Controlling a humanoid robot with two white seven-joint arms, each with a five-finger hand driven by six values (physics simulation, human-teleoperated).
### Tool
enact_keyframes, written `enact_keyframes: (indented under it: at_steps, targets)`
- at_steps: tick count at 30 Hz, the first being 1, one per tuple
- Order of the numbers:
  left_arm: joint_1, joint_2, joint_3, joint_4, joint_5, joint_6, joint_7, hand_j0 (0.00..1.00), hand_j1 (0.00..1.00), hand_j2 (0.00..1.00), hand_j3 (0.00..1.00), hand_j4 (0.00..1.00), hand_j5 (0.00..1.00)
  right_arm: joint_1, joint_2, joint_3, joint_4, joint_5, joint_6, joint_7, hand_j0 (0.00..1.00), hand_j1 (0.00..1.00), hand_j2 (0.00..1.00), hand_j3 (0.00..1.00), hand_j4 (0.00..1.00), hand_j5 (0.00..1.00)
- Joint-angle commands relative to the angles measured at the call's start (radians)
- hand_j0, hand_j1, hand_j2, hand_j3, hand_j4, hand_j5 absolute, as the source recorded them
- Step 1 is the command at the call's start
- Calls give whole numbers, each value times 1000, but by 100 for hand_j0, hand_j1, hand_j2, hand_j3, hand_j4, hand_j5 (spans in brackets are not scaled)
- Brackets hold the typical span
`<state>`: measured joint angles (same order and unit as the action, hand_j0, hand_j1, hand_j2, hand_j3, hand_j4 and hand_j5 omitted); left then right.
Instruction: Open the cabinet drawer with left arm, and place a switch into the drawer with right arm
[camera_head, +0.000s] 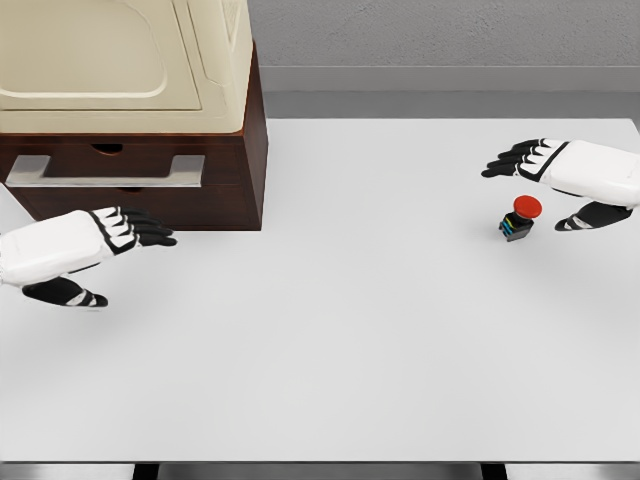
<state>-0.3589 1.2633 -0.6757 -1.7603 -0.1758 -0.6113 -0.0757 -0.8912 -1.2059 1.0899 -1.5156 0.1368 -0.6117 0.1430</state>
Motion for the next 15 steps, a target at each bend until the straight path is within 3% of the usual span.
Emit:
enact_keyframes:
  at_steps: [1, 5, 9, 11, 13, 15]
  targets:
    - [-3, -27, 2, -2, 9, 0, -3, 100, 100, 100, 100, 100, 100, 0, -1, -1, 0, -6, 1, 0, 100, 100, 100, 100, 100, 100]
    - [-38, -39, 2, -2, 50, 0, -3, 100, 100, 100, 100, 100, 100, 0, 5, -1, 18, -6, 1, -5, 100, 100, 100, 100, 100, 100]
    - [-89, -32, -1, -2, 170, 0, -4, 100, 100, 100, 100, 100, 100, 5, 5, 56, 37, -10, 1, 10, 100, 100, 100, 100, 100, 100]
    - [-92, -39, 1, -1, 219, 0, -97, 100, 100, 100, 100, 100, 100, 5, 3, 67, 60, -14, 1, 10, 100, 100, 100, 100, 100, 100]
    - [-104, -39, 1, -1, 350, 0, -223, 100, 100, 100, 100, 100, 100, -2, 0, 64, 97, -22, 1, 0, 100, 100, 100, 100, 100, 100]
    - [-127, -39, -1, -1, 409, 0, -254, 100, 100, 100, 100, 100, 100, -40, 17, 62, 127, -23, 1, 3, 100, 100, 100, 100, 100, 100]
